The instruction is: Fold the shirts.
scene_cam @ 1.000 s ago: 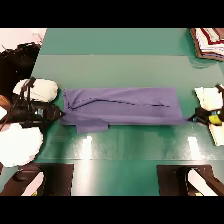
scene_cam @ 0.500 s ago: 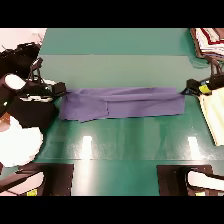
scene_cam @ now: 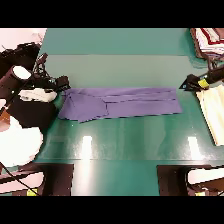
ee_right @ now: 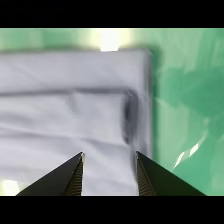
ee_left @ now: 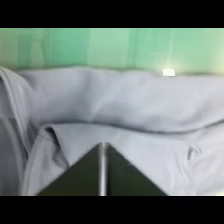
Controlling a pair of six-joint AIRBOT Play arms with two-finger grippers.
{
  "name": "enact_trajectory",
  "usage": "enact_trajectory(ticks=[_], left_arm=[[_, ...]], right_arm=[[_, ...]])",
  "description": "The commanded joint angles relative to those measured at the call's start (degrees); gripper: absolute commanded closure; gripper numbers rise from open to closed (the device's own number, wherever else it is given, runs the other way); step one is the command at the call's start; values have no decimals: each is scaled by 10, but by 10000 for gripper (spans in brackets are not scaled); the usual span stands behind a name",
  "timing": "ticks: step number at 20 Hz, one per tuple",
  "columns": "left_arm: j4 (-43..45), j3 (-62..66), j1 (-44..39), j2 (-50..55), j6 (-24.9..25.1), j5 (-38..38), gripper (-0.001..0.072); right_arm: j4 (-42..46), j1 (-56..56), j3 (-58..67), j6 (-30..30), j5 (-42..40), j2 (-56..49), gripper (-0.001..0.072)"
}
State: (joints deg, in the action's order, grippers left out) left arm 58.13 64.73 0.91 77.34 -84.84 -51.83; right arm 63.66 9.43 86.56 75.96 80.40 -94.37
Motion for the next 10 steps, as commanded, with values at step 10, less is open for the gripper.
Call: enact_trajectory(ticks=[10], left_arm=[[-17,16,-166,30,-34,53,684]], right_arm=[[-172,51,-86,-71,21,-110,269]])
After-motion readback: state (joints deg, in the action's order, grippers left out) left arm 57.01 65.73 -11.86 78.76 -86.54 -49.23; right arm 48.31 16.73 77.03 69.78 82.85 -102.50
